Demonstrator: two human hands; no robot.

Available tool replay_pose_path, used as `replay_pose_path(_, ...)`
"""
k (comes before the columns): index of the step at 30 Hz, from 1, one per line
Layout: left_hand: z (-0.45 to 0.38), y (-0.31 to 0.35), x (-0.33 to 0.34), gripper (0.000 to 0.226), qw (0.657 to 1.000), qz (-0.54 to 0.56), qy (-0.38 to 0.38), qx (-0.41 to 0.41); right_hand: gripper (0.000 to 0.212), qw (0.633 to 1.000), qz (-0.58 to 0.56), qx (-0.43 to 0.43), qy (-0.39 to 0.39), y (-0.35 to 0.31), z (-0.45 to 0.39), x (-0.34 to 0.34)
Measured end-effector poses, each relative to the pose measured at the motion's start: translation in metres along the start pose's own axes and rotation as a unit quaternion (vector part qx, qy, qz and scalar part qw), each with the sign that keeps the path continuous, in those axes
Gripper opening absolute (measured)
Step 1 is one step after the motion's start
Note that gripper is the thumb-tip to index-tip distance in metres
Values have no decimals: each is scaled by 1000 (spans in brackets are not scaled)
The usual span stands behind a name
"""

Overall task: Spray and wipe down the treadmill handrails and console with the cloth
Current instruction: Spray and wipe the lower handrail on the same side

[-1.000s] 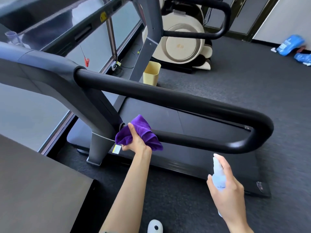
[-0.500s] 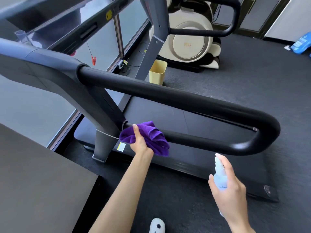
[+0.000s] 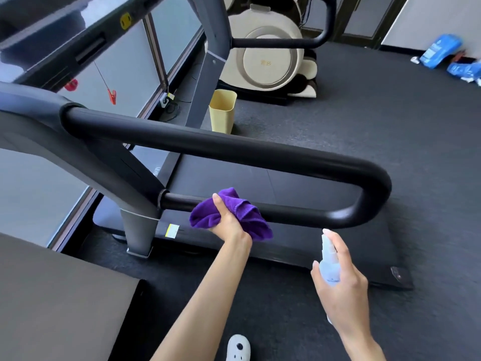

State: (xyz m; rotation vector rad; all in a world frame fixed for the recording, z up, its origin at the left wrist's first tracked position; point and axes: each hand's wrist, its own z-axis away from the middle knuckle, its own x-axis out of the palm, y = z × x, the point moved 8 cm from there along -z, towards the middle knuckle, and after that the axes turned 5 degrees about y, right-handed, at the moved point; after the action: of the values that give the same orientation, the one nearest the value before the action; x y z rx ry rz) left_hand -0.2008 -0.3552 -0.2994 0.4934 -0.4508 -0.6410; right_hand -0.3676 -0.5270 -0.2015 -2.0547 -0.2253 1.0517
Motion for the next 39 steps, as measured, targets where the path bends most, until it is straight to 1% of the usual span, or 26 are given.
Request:
replay_pose_path(2, 22, -26, 10, 39, 999, -21, -28, -6, 82, 1000, 0, 3, 0, 6, 2, -4)
replay_pose_path(4, 40, -47, 15, 44, 998, -39, -52, -20, 82, 1000, -1, 1, -5, 9, 4, -6)
replay_pose_path(6, 43, -49, 17, 47, 997, -46, -53, -27, 83, 1000, -2, -9, -2, 10, 6, -9)
replay_pose_path(9, 30, -22, 7, 43, 999, -36, -10, -9, 82, 1000, 0, -24, -1, 11, 5, -13)
replay_pose_path(10, 22, -8, 2, 45, 1000, -28, 11, 7, 81, 1000, 2, -24, 0, 12, 4, -14)
replay_pose_path(12, 4, 24, -13, 60, 997, -32, 65, 37, 78, 1000, -2, -19, 3, 15, 4, -18)
replay_pose_path(14, -9, 50, -24, 73, 991, -67, 103, 50, 78, 1000, -3, -22, 9, 16, 5, -22)
replay_pose_path(17, -10, 51, -23, 80, 987, -81, 114, 73, 80, 1000, 0, -7, 13, 22, 9, -27)
replay_pose_path(19, 2, 29, -14, 80, 989, -72, 106, 78, 81, 1000, 3, 6, 11, 26, 14, -29)
replay_pose_path(23, 28, -24, 7, 73, 996, -32, 64, 46, 83, 1000, 3, 15, 12, 33, 19, -37)
replay_pose_path(26, 54, -64, 24, 67, 998, -50, 27, 30, 81, 999, 6, 24, 28, 37, 20, -45)
replay_pose_path(27, 65, -80, 29, 68, 998, -63, 5, 18, 80, 999, 10, 27, 33, 39, 20, -47)
replay_pose_path(29, 89, -113, 38, 70, 995, -78, -51, -34, 78, 999, 13, 33, 38, 41, 20, -52)
replay_pose_path(31, 103, -130, 43, 66, 991, -74, -83, -73, 77, 998, 15, 30, 47, 41, 19, -59)
replay_pose_path(34, 95, -116, 42, 51, 992, -82, -73, -65, 76, 998, 17, 17, 64, 40, 17, -70)
replay_pose_path(37, 67, -71, 27, 47, 999, -48, -16, -17, 76, 997, 16, 17, 68, 40, 15, -77)
replay_pose_path(39, 46, -44, 16, 47, 999, -38, 0, 10, 76, 997, 15, 20, 76, 41, 16, -82)
